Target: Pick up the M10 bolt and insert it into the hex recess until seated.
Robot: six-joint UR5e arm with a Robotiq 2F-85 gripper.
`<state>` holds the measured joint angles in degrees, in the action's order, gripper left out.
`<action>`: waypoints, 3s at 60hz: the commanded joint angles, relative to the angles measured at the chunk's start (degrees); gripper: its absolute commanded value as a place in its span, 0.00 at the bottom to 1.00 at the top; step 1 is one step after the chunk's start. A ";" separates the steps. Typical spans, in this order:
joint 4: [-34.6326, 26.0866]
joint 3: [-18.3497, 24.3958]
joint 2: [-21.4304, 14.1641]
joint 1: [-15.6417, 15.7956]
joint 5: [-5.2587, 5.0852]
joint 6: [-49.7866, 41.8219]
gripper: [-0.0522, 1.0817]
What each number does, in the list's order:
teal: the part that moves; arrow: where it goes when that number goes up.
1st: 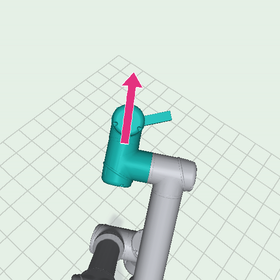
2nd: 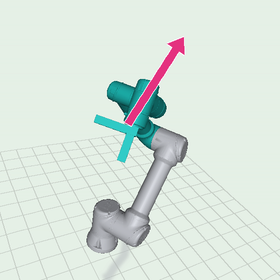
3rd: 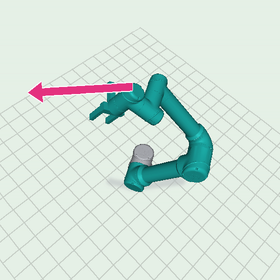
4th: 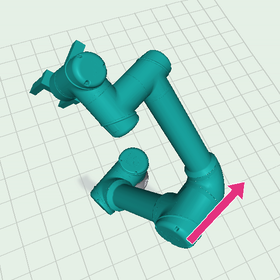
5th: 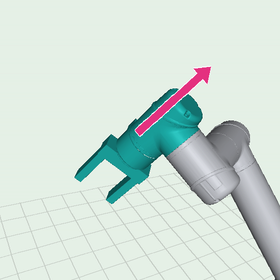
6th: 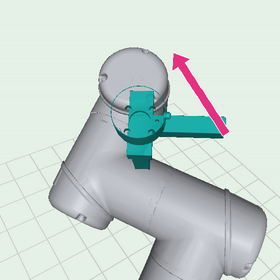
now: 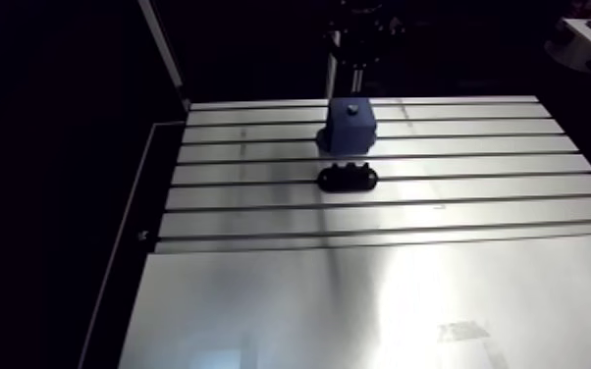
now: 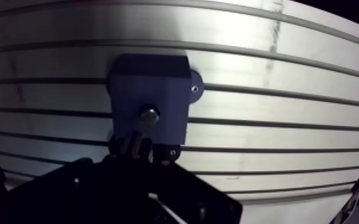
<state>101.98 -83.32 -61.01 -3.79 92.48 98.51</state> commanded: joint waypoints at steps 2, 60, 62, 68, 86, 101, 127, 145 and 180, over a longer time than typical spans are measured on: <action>1.85 -1.17 -0.03 -0.08 -0.06 0.59 0.96; 5.30 -3.30 0.33 -0.78 -0.49 2.52 0.96; 5.30 -3.30 0.33 -0.78 -0.50 2.52 0.96; 5.30 -3.38 0.33 -0.78 -0.42 2.52 0.96; 5.38 -3.73 0.33 -0.78 -0.33 2.61 0.96; 5.46 -4.07 0.40 -0.78 -0.25 2.61 0.96; 5.47 -4.17 0.41 -0.78 -0.24 3.66 0.96; 5.47 -4.26 0.50 -0.71 -0.24 3.67 0.96; 5.47 -4.44 0.59 -0.69 -0.24 3.75 0.96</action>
<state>107.45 -87.71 -60.47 -4.47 92.23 102.24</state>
